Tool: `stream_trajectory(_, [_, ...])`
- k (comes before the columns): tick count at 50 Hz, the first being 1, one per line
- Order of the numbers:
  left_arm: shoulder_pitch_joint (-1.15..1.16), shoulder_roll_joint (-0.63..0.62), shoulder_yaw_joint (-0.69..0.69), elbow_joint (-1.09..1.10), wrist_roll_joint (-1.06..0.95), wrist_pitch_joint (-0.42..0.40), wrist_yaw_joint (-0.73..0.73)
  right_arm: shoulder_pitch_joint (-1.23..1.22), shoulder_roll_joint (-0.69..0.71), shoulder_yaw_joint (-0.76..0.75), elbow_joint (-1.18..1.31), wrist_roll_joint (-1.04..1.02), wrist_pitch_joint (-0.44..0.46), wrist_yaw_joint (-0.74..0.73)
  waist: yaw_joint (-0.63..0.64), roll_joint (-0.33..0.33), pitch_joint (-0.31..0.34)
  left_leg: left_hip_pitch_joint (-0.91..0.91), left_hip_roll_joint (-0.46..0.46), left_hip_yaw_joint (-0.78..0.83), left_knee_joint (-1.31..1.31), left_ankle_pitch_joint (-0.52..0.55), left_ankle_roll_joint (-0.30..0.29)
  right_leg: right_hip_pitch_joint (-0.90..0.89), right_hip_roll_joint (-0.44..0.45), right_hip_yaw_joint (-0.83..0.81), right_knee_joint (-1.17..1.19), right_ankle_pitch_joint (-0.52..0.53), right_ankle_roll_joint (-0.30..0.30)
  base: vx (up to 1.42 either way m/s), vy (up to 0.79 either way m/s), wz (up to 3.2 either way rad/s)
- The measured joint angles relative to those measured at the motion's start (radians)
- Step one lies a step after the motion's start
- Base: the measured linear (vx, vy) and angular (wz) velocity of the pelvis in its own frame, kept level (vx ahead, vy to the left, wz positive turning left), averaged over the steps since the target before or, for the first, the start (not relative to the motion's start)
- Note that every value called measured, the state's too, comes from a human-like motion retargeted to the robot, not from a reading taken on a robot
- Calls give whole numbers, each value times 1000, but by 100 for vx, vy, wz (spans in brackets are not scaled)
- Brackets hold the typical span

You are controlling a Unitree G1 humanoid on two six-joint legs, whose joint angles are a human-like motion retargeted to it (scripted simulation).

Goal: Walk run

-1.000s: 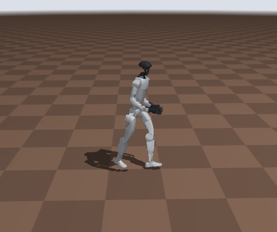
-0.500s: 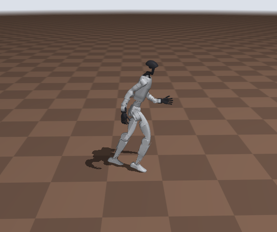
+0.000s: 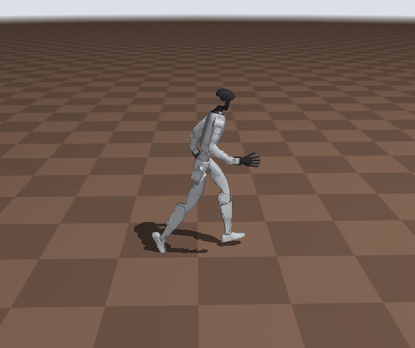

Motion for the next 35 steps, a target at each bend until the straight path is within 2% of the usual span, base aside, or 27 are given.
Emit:
stream_trajectory(1, [-43,-4,-10,-37,-8,0,13,38,26,-7,29,-20,10,-23,-17,-15,20,28,5,9,-27,-25,-27,-23,2,-14,173,0,6,207,-49,107])
stream_trajectory(2, [-92,-7,-21,-75,-14,4,25,73,54,-13,68,-31,17,-37,-44,-23,39,60,7,14,-40,-15,-27,-40,22,-14,315,0,11,249,-51,207])
stream_trajectory(3, [-152,-7,-35,-116,-14,15,35,102,89,-14,124,-27,20,-33,-91,-19,53,99,3,12,-26,63,26,-44,77,14,394,0,11,242,-47,253])
stream_trajectory(4, [-211,-5,-44,-163,-9,25,46,130,125,-9,194,-10,16,-1,-155,-2,54,119,-27,-42,35,8,104,-55,161,28,434,0,11,223,-48,288])
stream_trajectory(5, [-268,-1,-51,-215,-4,33,56,159,161,0,272,14,9,46,-228,23,48,131,-70,-121,120,-114,193,-70,259,33,455,0,11,244,-42,267])
stream_trajectory(7, [-352,2,-102,-285,-12,33,96,285,204,41,480,70,-2,131,-348,82,32,218,-49,-308,212,-215,160,-169,327,-62,649,-114,7,286,-46,244])
stream_trajectory(8, [-447,4,-105,-299,-39,32,100,330,207,65,593,124,-10,149,-417,93,45,259,-51,-322,262,-277,171,-268,326,-86,797,-219,-2,244,-62,220])
stream_trajectory(9, [-543,0,-90,-310,-95,38,51,378,206,72,676,205,-16,179,-450,107,46,310,-53,-339,270,-319,164,-357,288,-114,887,-318,-31,182,-61,173])
stream_trajectory(10, [-641,-7,-65,-320,-164,47,-24,426,204,71,746,298,-22,214,-465,122,41,366,-55,-359,255,-352,150,-441,230,-143,949,-412,-69,186,-70,50])
stream_trajectory(11, [-670,-18,-105,-355,-238,57,-79,490,209,46,767,367,-26,252,-441,109,13,448,-63,-326,186,-337,137,-497,165,-138,937,-473,-123,225,-89,-5])
stream_trajectory(13, [-698,0,-184,-455,-361,70,-166,602,230,-33,778,447,-37,305,-475,121,-17,614,-73,-337,31,-228,84,-628,33,-184,867,-570,-193,278,-116,54])
stream_trajectory(14, [-691,28,-213,-505,-386,70,-181,640,236,-85,771,449,-43,318,-517,150,-23,689,-61,-363,-50,-102,34,-682,-12,-220,792,-592,-195,236,-93,151])
stream_trajectory(15, [-677,62,-239,-552,-397,67,-186,671,240,-138,763,438,-49,327,-561,187,-27,759,-41,-388,-130,49,-23,-727,-45,-255,703,-604,-184,201,-70,131])
stream_trajectory(16, [-650,94,-245,-587,-367,63,-176,693,231,-172,748,420,-48,337,-603,222,-36,811,-14,-411,-184,256,-68,-761,-59,-265,581,-604,-174,202,-70,103])
stream_trajectory(18, [-591,147,-237,-637,-288,76,-161,736,210,-222,695,392,-43,350,-672,282,-34,890,28,-459,-200,601,-154,-794,-42,-237,318,-620,-161,231,-86,38])
stream_trajectory(19, [-561,162,-224,-657,-241,91,-152,742,199,-234,653,380,-46,340,-685,304,-16,903,66,-420,-113,652,-193,-790,-6,-194,211,-658,-150,206,-66,-48])
stream_trajectory(20, [-533,173,-210,-676,-192,107,-142,740,189,-240,605,369,-52,323,-689,324,8,906,113,-348,9,652,-229,-780,37,-144,119,-707,-135,218,-74,-84])
stream_trajectory(22, [-489,165,-203,-686,-118,109,-113,689,187,-218,500,345,-84,233,-694,326,27,931,87,-351,109,652,-230,-745,20,-143,30,-750,-105,254,-99,-62])
stream_trajectory(23, [-469,157,-209,-674,-97,110,-95,655,191,-202,446,337,-103,187,-701,317,33,946,36,-400,141,652,-236,-722,-1,-171,32,-727,-145,227,-81,-18])
stream_trajectory(25, [-425,130,-216,-627,-72,104,-85,557,201,-151,335,315,-154,87,-702,290,30,938,-45,-416,228,652,-255,-682,-31,-189,104,-531,-338,206,-74,-48])
stream_trajectory(26, [-353,105,-181,-581,-43,72,-125,514,196,-85,289,293,-185,30,-672,262,7,911,-85,-347,283,646,-215,-681,37,-48,221,-666,-372,235,-106,-151])
stream_trajectory(27, [-278,83,-161,-524,-12,40,-151,457,194,-31,251,260,-218,-39,-648,250,-9,860,-105,-312,380,613,-177,-669,71,16,318,-770,-389,284,-127,-148])
stream_trajectory(28, [-197,70,-171,-445,24,7,-150,372,199,0,231,203,-255,-131,-634,271,-9,759,-84,-345,560,529,-147,-632,39,-72,373,-811,-373,270,-101,-79])
stream_trajectory(30, [-109,7,-165,-262,8,-11,-124,138,195,-36,184,58,-289,-233,-580,297,-34,526,2,-306,783,362,-45,-545,98,-85,380,-897,-388,202,-54,-121])
stream_trajectory(32, [-17,-48,-110,-179,-150,14,-303,-4,198,53,68,-57,-286,-333,-423,254,-62,372,95,-119,803,219,59,-412,140,2,295,-863,-407,233,-34,-283])
stream_trajectory(33, [18,-63,-84,-164,-203,38,-376,-53,192,75,1,-79,-287,-350,-371,243,-61,294,109,-98,770,169,88,-341,151,21,238,-805,-391,251,-19,-182])
stream_trajectory(35, [80,-57,-33,-159,-229,47,-410,-112,149,115,-114,-84,-296,-345,-284,184,-74,163,81,-65,613,137,119,-207,130,49,127,-579,-296,215,-20,-87])
